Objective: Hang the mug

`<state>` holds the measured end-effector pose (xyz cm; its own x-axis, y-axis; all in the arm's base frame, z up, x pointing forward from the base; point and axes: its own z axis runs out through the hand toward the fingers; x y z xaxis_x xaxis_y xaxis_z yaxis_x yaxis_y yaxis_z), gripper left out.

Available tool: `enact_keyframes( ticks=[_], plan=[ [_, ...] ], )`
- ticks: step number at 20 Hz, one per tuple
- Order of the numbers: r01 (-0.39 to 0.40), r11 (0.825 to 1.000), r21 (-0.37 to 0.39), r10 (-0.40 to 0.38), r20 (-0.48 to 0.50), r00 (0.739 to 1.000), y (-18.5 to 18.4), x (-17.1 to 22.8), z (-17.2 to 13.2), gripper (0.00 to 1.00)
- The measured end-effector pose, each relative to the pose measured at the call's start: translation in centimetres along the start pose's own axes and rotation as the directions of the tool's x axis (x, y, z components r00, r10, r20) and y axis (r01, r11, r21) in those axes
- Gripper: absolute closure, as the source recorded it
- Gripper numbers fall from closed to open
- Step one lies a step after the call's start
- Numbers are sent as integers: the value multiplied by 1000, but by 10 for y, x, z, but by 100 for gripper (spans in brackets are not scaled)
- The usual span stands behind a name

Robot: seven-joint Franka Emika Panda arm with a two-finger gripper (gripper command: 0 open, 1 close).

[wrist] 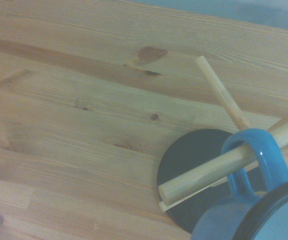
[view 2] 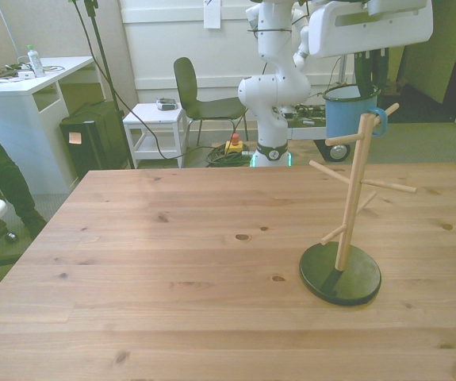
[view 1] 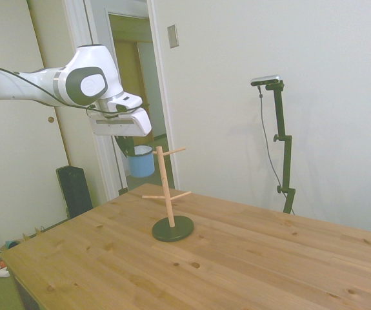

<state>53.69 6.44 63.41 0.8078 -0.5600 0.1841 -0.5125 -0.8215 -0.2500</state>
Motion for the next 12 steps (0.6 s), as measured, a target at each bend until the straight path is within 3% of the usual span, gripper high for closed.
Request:
enact_keyframes(
  ticks=[1,2,12],
  plan=[
    [-4,1000,-1,4,2,1000,1,1,1,100],
    [-8,1000,-3,8,3,1000,3,3,2,0],
    [-23,1000,-1,23,7,1000,9,8,4,0]
  ],
)
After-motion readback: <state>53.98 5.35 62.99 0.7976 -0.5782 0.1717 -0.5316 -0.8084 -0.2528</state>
